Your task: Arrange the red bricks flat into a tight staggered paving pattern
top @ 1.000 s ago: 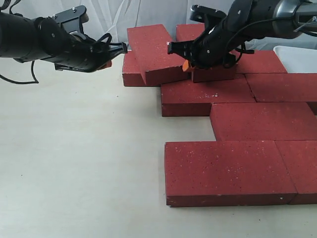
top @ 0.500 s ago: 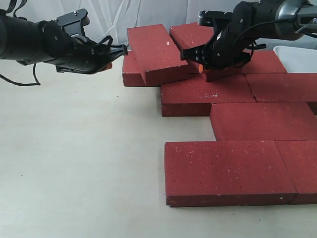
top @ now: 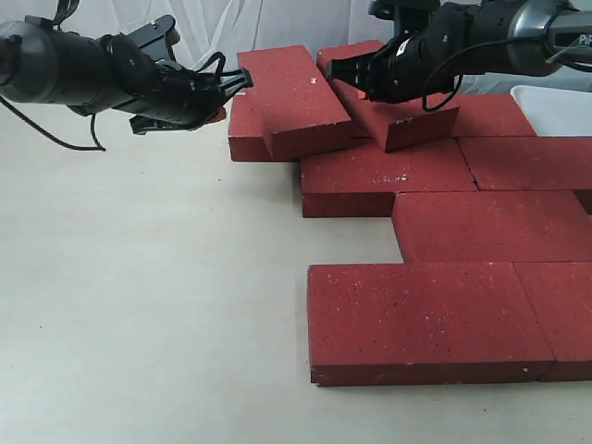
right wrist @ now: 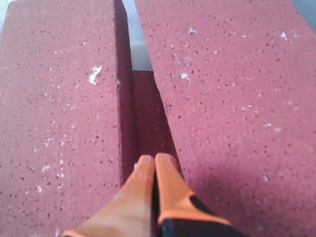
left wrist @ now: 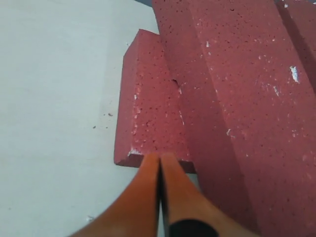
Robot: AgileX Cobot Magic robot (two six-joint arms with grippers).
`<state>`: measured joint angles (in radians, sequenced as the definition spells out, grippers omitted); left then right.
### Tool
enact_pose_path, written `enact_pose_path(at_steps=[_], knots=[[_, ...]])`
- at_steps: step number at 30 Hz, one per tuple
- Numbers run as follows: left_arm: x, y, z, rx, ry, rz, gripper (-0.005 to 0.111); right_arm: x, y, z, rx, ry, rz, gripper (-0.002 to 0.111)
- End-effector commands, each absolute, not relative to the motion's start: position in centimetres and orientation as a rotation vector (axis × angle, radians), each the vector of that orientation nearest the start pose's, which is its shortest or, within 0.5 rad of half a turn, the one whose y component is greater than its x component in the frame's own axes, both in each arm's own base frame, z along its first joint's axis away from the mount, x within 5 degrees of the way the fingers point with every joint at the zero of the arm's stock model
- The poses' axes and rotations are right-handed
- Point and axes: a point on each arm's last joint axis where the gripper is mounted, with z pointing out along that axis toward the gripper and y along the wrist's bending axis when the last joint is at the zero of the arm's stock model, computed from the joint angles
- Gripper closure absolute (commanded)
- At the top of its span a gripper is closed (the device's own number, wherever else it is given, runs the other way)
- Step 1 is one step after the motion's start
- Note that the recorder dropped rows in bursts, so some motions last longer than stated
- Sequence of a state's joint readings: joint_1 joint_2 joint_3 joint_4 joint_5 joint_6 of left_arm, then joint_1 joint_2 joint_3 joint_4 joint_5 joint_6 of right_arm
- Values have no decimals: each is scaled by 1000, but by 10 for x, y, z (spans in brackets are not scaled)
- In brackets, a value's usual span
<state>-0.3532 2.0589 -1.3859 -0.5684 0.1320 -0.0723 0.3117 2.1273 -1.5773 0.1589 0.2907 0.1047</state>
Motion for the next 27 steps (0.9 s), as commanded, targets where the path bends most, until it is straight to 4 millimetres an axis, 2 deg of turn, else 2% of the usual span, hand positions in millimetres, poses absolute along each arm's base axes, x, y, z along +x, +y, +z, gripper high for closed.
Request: enact_pose_path(at_steps=[1, 7, 11, 17, 27], knots=[[437, -170, 168, -295, 2358, -615, 107, 462, 152, 176, -86, 2361, 329, 109], [438, -170, 155, -300, 2380, -599, 107, 462, 154, 168, -143, 2365, 310, 109], [438, -174, 143, -320, 2403, -606, 107, 458, 167, 169, -271, 2336, 284, 109], [439, -181, 145, -307, 2359, -603, 107, 455, 182, 163, -333, 2331, 285, 109], [440, -181, 146, -299, 2338, -594, 107, 458, 180, 158, -323, 2330, 281, 109]])
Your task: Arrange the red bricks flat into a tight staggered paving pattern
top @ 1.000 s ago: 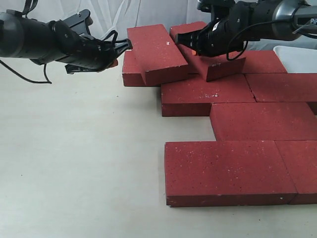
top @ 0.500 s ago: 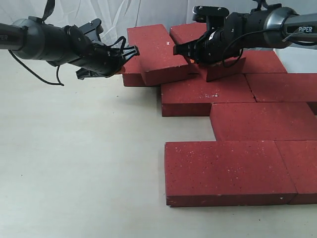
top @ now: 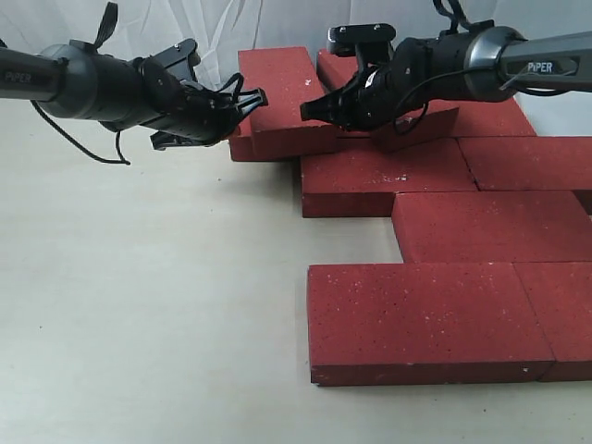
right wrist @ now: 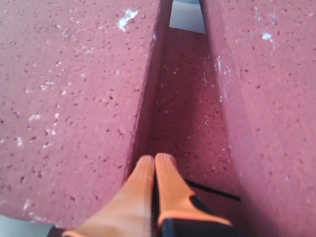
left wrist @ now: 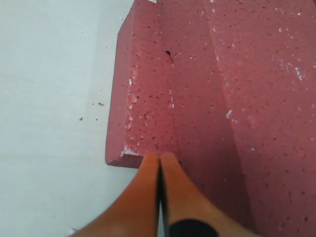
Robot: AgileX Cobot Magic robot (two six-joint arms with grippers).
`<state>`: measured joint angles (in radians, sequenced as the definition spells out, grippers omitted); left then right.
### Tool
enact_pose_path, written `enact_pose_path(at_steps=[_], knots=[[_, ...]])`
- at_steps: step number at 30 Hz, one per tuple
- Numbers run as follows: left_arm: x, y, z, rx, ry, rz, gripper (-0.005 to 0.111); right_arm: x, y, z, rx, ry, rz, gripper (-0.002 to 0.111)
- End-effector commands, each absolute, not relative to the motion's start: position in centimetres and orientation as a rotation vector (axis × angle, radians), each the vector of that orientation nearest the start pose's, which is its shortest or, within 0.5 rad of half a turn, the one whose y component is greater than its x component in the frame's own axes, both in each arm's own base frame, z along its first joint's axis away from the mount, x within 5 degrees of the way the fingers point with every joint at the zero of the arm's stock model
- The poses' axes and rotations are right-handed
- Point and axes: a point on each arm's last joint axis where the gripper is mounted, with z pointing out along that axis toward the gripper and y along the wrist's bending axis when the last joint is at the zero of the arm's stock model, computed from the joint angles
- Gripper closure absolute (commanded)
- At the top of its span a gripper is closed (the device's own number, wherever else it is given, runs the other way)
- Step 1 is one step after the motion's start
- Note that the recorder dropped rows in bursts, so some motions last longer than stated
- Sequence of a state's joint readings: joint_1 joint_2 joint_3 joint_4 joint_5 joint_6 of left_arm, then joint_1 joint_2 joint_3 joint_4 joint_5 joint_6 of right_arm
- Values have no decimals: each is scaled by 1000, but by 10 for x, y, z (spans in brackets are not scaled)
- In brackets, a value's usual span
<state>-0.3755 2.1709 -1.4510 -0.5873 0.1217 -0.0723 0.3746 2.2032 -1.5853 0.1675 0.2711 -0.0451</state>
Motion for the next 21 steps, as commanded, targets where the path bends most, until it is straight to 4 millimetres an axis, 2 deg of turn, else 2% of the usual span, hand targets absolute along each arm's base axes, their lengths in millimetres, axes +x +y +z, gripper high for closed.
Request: enact_pose_path(at_steps=[1, 5, 13, 18, 21], knots=[[440, -181, 146, -300, 2332, -593, 107, 459, 180, 156, -321, 2323, 280, 109], [439, -186, 147, -303, 2328, -605, 107, 457, 184, 153, -266, 2341, 328, 109], [433, -191, 146, -278, 2385, -624, 107, 448, 194, 151, -323, 2431, 341, 109], [428, -192, 156, -235, 2414, -632, 107, 445, 199, 161, -347, 2480, 360, 109], [426, -191, 171, -185, 2394, -623, 107, 441, 202, 175, -362, 2468, 371, 109]])
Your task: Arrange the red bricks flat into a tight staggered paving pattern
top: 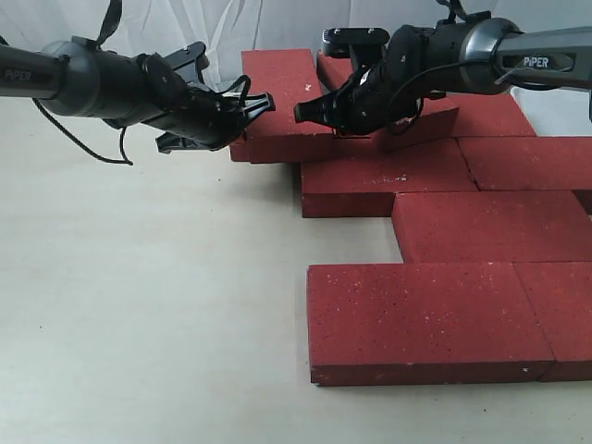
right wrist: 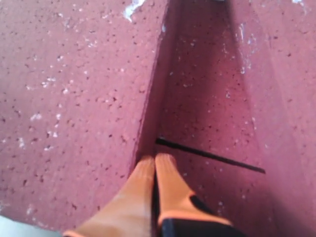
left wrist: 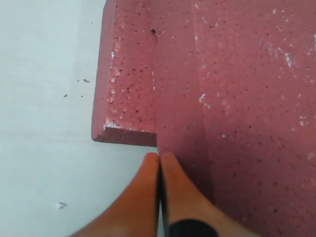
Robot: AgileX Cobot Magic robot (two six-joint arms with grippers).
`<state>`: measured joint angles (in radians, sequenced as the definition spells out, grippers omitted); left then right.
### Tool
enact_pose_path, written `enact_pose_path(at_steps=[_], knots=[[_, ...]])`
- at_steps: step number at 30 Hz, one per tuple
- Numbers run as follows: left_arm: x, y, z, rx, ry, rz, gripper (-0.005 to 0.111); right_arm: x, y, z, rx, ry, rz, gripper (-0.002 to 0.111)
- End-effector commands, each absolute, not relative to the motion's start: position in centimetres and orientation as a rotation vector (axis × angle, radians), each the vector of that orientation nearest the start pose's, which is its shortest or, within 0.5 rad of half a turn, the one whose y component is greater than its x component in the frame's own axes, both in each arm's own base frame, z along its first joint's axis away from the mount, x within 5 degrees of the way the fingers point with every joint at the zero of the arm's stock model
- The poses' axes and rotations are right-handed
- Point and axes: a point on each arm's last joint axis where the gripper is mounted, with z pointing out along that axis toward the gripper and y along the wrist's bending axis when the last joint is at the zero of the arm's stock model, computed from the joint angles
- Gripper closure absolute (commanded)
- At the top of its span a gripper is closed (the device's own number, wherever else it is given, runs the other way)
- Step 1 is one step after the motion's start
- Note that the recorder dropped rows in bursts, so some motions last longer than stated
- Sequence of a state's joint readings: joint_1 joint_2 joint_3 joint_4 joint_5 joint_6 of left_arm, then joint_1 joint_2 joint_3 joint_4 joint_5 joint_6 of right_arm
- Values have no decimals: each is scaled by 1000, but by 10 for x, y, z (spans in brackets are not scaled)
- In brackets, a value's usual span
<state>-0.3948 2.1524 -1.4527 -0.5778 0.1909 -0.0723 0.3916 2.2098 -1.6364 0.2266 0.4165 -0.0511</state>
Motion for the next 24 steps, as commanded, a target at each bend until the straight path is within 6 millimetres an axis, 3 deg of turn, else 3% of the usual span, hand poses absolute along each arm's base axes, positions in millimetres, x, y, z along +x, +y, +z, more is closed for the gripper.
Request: enact_pose_path(at_steps=[1, 5, 12, 17, 24], knots=[[425, -191, 178, -165, 2386, -620, 107, 440, 203, 179, -365, 2464, 375, 109], [417, -189, 195, -61, 2406, -587, 107, 429, 211, 198, -407, 2464, 393, 109], [398, -166, 196, -46, 2531, -541, 107, 403, 236, 207, -529, 2523, 418, 109], [370, -142, 196, -74, 2568, -496, 107, 379, 265, 215, -635, 2522, 453, 109], [322, -123, 203, -50, 2575, -454, 107, 340, 304, 216, -789, 2565, 505, 109]])
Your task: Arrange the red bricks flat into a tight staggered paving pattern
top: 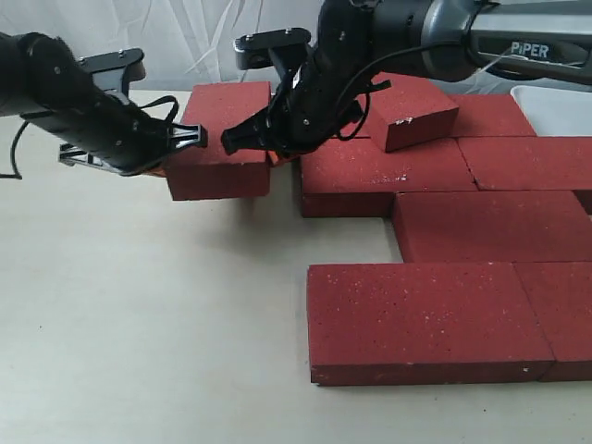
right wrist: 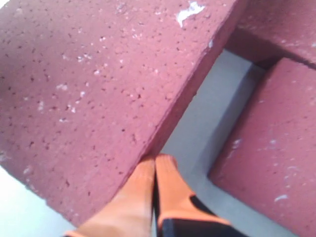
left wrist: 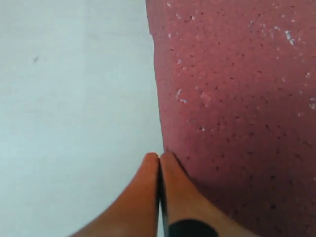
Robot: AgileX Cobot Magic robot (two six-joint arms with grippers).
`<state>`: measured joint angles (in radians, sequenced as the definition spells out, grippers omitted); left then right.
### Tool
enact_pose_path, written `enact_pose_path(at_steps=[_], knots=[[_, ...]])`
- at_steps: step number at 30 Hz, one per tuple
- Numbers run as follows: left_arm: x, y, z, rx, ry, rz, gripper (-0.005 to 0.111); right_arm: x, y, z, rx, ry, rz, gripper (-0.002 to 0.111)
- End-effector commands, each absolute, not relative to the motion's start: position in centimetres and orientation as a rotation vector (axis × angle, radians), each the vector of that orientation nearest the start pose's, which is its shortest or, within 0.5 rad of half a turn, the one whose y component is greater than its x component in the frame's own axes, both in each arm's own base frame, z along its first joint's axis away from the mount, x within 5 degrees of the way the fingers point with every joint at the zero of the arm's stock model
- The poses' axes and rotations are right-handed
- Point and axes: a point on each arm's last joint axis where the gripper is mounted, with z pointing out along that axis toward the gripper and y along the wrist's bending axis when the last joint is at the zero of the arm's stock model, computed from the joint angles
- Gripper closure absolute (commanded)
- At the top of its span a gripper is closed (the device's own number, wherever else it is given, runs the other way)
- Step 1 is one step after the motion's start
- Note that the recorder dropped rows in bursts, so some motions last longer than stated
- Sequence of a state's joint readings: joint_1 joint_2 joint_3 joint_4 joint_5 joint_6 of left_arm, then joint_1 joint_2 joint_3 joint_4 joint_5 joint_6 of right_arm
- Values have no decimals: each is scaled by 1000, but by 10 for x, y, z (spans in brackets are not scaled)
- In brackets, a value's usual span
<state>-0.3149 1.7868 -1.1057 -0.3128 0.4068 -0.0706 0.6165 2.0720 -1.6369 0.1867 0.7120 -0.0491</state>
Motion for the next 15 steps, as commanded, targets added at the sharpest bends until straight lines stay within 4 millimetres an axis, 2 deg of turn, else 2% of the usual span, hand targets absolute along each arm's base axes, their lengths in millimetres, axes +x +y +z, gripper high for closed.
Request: enact_pose_path(at_steps=[1, 9, 12, 15], knots=[[316, -121, 203, -46, 2588, -450, 107, 335, 309, 216, -803, 2574, 509, 109], [266, -102, 183, -69, 2661, -410, 107, 297, 337, 213, -936, 2632, 511, 109], [247, -95, 176, -123, 2658, -405, 107, 291, 340, 211, -967, 2638, 502, 109], [231, -88, 170, -147, 2648, -394, 107, 288, 336, 201, -969, 2670, 480, 109]])
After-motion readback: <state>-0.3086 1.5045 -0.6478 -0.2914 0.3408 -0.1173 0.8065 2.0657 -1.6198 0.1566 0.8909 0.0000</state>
